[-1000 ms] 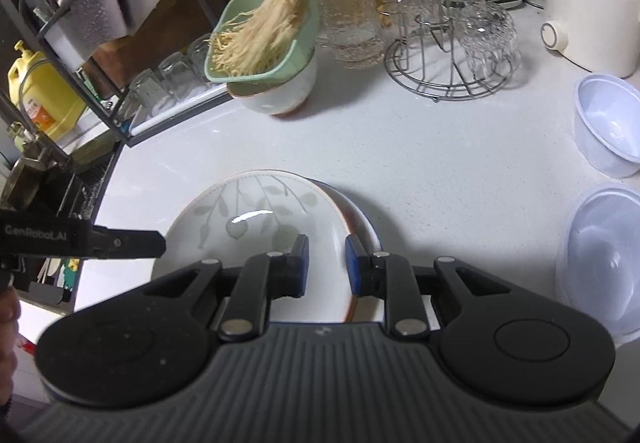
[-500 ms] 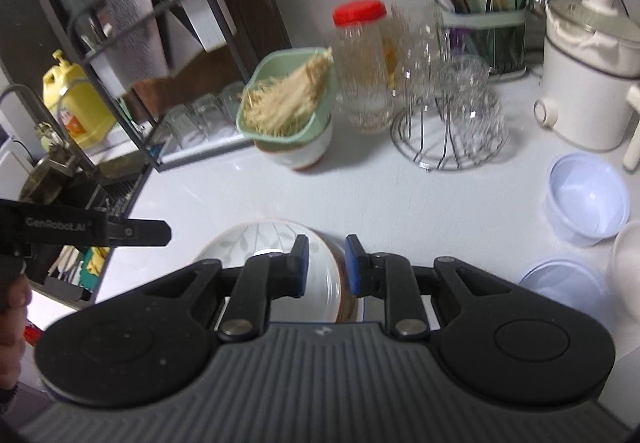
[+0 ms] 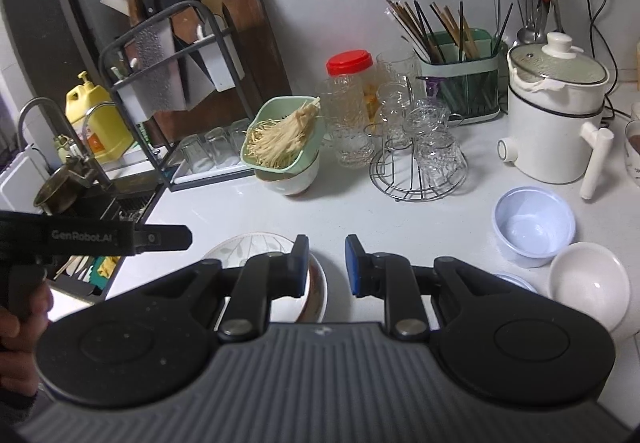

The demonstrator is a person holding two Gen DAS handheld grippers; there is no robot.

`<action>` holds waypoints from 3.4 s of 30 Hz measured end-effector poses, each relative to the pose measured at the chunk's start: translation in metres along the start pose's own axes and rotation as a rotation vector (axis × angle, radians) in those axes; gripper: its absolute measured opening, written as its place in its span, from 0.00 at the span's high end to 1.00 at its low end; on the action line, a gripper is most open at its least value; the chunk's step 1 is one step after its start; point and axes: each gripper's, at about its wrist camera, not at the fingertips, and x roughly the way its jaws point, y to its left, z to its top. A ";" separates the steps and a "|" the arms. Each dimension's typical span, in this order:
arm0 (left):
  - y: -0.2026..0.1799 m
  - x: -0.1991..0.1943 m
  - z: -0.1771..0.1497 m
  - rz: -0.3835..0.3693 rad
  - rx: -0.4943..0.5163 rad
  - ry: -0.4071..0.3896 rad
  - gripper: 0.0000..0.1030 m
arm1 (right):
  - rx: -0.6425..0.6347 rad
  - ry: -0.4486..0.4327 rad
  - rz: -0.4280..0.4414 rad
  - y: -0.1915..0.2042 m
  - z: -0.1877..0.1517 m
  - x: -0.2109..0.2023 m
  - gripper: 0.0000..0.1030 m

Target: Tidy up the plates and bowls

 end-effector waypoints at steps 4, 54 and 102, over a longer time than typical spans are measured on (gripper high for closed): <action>-0.015 -0.010 -0.017 -0.009 0.006 -0.022 0.49 | -0.030 -0.013 -0.008 -0.003 -0.011 -0.017 0.78; -0.127 0.192 -0.055 -0.218 0.162 0.235 0.69 | 0.310 0.068 -0.297 -0.161 -0.091 0.031 0.68; -0.091 0.176 -0.023 -0.041 0.108 0.221 0.68 | 0.223 0.024 -0.175 -0.121 -0.074 0.081 0.56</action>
